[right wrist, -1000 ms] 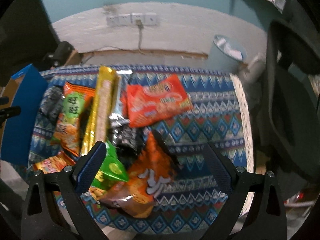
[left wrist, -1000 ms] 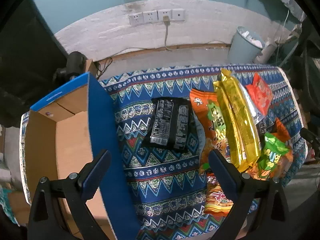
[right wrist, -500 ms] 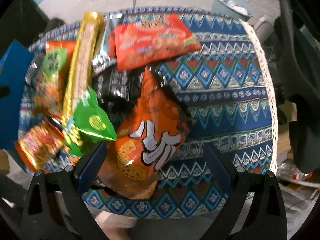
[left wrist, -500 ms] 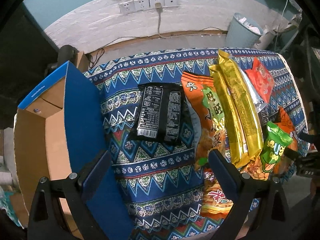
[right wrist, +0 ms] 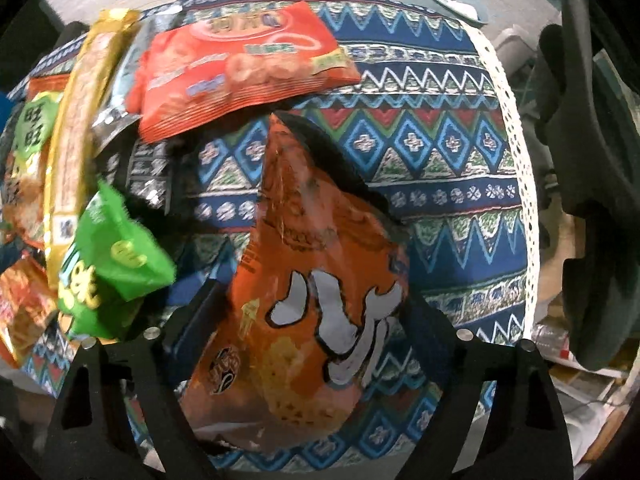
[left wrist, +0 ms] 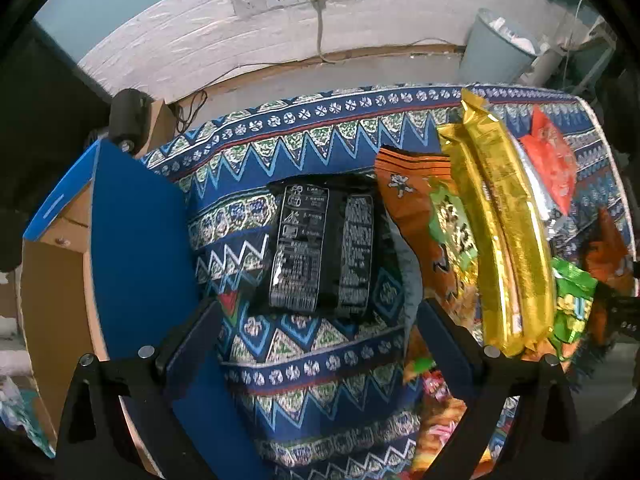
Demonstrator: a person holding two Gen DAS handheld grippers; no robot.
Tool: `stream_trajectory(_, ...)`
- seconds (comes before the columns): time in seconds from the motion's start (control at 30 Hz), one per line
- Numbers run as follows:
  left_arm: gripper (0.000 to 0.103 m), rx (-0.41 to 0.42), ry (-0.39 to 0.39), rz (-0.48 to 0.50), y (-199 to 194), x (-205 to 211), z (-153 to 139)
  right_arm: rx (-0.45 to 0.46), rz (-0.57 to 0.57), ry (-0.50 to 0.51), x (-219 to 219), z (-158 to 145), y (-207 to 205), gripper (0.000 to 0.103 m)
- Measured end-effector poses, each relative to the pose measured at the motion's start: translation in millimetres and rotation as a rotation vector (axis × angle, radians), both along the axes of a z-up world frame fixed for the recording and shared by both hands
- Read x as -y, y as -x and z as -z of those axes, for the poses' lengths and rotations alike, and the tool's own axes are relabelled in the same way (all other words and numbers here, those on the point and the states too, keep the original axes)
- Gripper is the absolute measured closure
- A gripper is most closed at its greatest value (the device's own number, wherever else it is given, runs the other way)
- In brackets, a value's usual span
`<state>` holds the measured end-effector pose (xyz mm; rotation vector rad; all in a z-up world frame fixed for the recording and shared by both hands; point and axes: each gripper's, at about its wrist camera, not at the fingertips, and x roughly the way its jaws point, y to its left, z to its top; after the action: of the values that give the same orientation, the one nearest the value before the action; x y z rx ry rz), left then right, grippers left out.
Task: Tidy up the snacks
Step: 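Grasp the black bag with the left tool while the right tool grasps the orange bag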
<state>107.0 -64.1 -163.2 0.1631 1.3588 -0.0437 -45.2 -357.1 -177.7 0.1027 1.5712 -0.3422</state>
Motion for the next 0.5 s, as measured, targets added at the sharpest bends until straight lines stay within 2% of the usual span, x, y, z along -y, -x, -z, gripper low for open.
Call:
stream_trajectory(0.23,0.004,-0.031,-0.010,-0.019,-19,0,24,-0.001,0.026,-0.057,9,11,2,0.023)
stream_trajectory(0.43,0.004,-0.037,-0.012,-0.028,-30,-1,39,-0.015,0.022,-0.055,2,21,14,0.023)
stream_trajectory(0.5,0.004,-0.037,-0.014,-0.017,-32,-1,43,-0.007,0.023,-0.059,0,20,18,0.028)
